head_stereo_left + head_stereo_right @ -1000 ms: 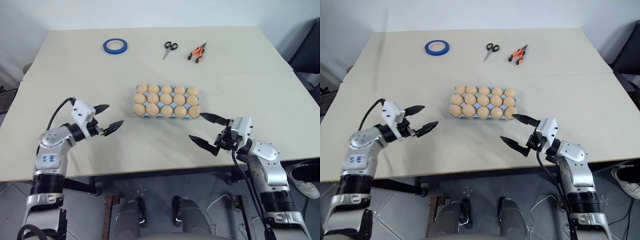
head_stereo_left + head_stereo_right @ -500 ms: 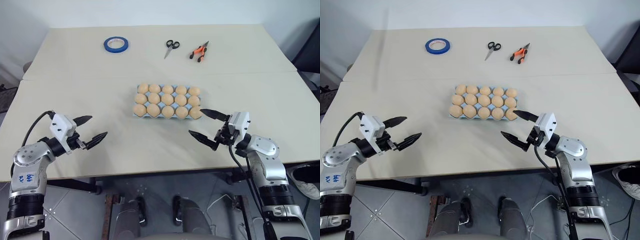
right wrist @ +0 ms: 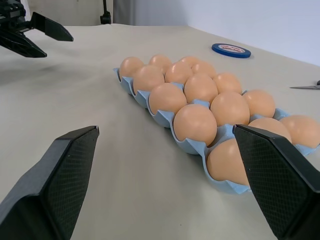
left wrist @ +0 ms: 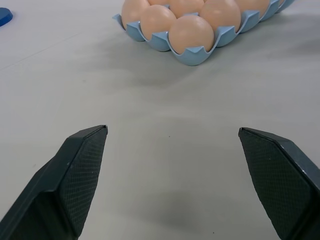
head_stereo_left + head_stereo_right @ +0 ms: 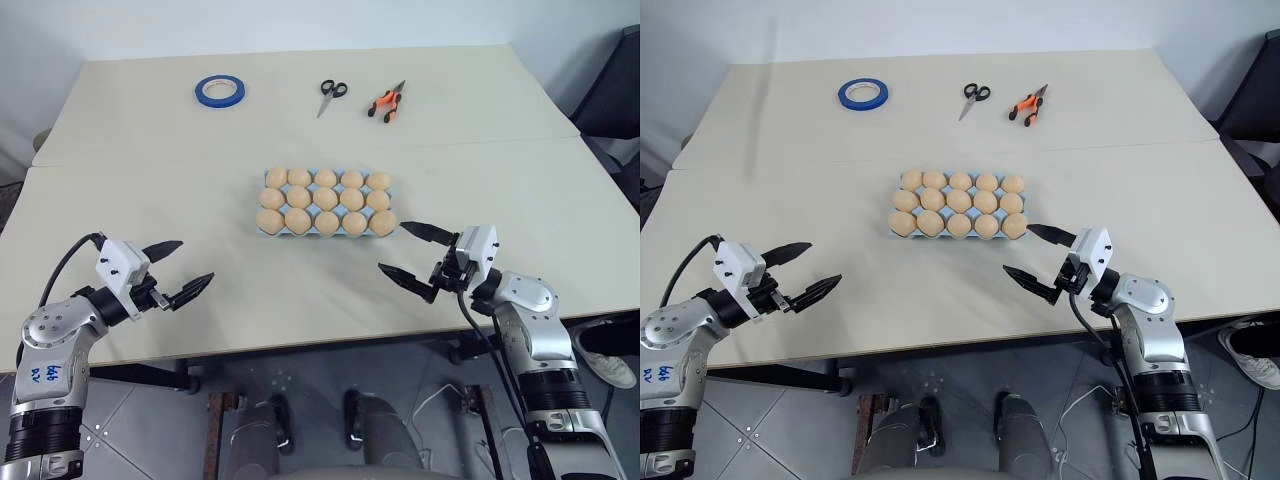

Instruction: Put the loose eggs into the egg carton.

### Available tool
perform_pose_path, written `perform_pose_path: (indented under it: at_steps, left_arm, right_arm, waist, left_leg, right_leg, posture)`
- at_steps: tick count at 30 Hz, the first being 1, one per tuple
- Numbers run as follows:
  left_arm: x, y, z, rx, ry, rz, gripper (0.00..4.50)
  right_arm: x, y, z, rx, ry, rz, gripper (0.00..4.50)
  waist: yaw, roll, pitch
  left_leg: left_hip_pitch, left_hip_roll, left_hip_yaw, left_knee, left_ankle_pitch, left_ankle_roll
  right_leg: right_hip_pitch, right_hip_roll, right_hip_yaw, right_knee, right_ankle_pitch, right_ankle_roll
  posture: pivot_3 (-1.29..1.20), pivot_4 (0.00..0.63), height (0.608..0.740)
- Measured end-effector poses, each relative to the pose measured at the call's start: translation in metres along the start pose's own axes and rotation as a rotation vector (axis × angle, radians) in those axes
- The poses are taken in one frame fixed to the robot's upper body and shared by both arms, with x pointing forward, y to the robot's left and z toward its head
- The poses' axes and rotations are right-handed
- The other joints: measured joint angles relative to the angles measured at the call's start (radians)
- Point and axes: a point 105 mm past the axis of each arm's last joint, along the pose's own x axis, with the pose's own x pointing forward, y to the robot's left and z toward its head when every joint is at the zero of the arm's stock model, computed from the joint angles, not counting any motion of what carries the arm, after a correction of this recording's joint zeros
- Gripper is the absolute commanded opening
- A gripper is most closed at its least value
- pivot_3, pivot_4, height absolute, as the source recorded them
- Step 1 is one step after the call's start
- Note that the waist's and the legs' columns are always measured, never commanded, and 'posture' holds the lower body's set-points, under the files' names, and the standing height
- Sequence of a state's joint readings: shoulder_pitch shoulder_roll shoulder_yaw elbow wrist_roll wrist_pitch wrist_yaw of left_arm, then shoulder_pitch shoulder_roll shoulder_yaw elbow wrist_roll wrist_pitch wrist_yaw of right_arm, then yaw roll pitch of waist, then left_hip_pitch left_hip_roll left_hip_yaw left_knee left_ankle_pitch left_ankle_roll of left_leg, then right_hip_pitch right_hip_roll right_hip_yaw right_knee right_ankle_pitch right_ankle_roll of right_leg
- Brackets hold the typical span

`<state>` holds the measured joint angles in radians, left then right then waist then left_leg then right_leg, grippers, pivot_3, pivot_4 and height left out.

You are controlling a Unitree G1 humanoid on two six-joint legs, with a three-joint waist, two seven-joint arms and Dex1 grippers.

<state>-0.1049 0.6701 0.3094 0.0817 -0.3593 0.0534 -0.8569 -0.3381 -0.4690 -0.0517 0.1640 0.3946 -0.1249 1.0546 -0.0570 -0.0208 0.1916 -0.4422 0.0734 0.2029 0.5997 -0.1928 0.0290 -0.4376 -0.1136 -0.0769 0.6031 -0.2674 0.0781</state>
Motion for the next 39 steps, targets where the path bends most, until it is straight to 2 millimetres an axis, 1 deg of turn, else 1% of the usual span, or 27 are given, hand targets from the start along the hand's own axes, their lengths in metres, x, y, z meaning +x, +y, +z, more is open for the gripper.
perform_pose_path:
  at_steps: [6, 17, 31, 39]
  left_arm:
    - [0.001, -0.002, 0.005, 0.012, -0.017, 0.005, 4.47]
    - [0.002, -0.003, 0.003, -0.005, -0.026, 0.022, 4.47]
    - [0.003, -0.004, 0.003, -0.006, -0.031, 0.021, 4.47]
    - [0.003, -0.004, 0.004, -0.007, -0.033, 0.021, 4.47]
  right_arm:
    - [0.000, 0.000, 0.000, -0.002, 0.000, 0.003, 4.50]
    - [0.002, -0.002, 0.002, -0.013, 0.003, 0.004, 4.50]
    - [-0.003, -0.003, -0.010, 0.012, 0.022, 0.005, 4.50]
    - [-0.003, -0.003, -0.009, 0.001, 0.017, 0.008, 4.50]
  waist:
    - [0.000, 0.000, 0.000]
    - [0.000, 0.000, 0.000]
    - [0.000, 0.000, 0.000]
    - [0.000, 0.000, 0.000]
  left_leg:
    - [0.000, 0.000, 0.000, 0.000, 0.000, 0.000]
    - [0.000, 0.000, 0.000, 0.001, 0.000, 0.000]
    - [0.000, 0.000, 0.000, 0.003, 0.000, 0.000]
    - [0.000, 0.000, 0.000, 0.004, 0.000, 0.000]
  right_leg:
    - [0.000, 0.000, 0.000, 0.000, 0.000, 0.000]
    - [0.000, 0.000, 0.000, 0.002, 0.000, 0.000]
    - [0.000, 0.000, 0.000, 0.003, 0.000, 0.000]
    - [0.000, 0.000, 0.000, 0.004, 0.000, 0.000]
  posture:
    - [0.00, 0.150, 0.740]
    - [0.00, 0.150, 0.740]
    - [0.00, 0.150, 0.740]
    - [0.00, 0.150, 0.740]
